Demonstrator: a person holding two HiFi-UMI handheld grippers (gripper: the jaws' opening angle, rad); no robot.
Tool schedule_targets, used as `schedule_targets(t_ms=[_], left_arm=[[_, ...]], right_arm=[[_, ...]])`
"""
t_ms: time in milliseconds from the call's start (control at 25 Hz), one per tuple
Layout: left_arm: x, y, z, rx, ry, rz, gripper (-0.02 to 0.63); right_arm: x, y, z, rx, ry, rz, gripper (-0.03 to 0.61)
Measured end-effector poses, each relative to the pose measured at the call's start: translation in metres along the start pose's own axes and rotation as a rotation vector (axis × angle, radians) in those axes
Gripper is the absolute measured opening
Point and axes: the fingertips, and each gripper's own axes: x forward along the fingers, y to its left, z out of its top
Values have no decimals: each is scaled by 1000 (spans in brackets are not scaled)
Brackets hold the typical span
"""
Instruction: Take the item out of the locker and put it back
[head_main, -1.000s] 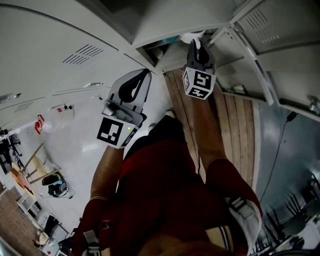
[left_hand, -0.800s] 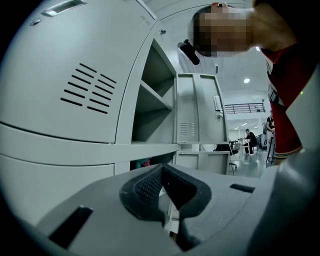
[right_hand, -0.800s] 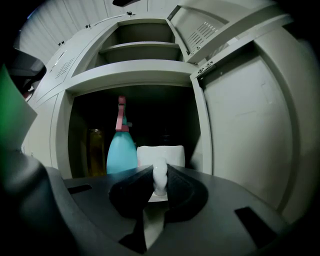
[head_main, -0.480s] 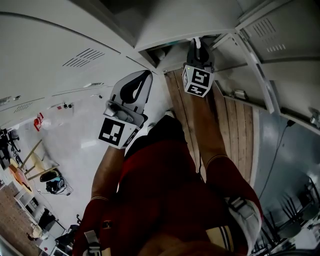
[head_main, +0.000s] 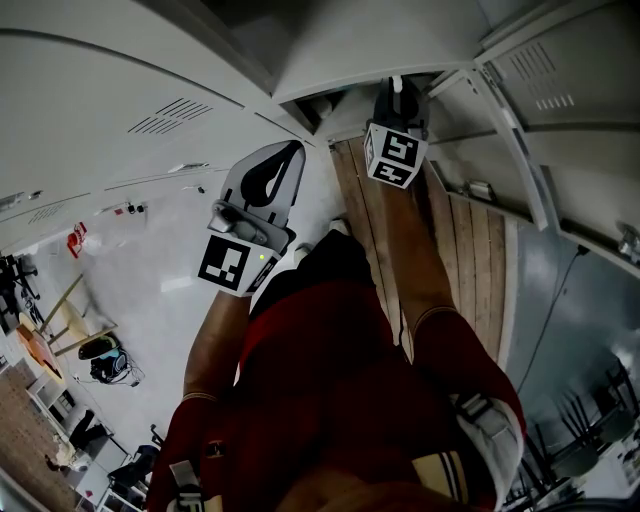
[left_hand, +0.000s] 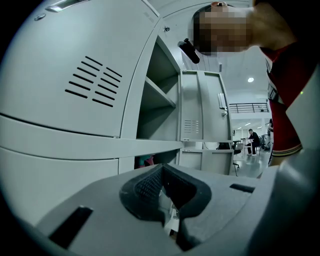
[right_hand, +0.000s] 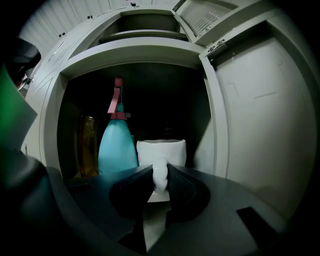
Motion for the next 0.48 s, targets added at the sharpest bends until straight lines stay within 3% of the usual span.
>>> schedule_targets(t_ms=[40, 120, 320, 480], left_arm=[[-1, 0, 0, -1, -1, 3, 5], [-2, 0, 0, -4, 5, 7, 5], [-7, -3, -4, -11, 32, 8, 5], [-10, -9, 3, -5, 4, 4, 6]], right_arm=[[0, 0, -1, 1, 8, 0, 51], [-1, 0, -6, 2, 33, 6, 134], [-13, -1, -12, 2, 62, 18, 144], [-32, 1, -7, 8, 68, 47, 147]])
